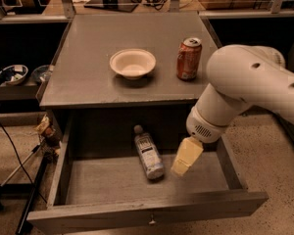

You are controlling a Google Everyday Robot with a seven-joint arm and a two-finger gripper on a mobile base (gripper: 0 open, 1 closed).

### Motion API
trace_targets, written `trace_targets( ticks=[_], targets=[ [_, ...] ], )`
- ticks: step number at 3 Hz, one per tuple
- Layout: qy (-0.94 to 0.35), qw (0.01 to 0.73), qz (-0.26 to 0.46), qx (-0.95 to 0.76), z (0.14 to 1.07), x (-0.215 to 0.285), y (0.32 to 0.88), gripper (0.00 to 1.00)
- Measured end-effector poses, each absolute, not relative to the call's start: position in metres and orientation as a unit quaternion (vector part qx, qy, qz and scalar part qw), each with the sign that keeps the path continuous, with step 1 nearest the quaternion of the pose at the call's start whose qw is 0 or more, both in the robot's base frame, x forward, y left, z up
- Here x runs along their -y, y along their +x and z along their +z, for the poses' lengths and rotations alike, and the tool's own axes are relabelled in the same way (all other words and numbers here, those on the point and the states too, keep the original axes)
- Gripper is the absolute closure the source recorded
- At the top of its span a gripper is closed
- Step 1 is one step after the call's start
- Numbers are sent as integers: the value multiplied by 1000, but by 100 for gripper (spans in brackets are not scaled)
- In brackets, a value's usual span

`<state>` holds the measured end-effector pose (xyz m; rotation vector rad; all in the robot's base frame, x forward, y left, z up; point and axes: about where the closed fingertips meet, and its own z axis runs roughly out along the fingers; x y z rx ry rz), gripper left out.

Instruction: Pick blue plastic bottle from top drawer and place on counter

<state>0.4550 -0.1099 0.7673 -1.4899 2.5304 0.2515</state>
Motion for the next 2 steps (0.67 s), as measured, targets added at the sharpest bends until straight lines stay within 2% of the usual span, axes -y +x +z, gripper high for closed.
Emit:
trace_targets(
  ticks=[2],
  targets=[
    [-494,79,102,-860,742,101,464,0]
  ],
)
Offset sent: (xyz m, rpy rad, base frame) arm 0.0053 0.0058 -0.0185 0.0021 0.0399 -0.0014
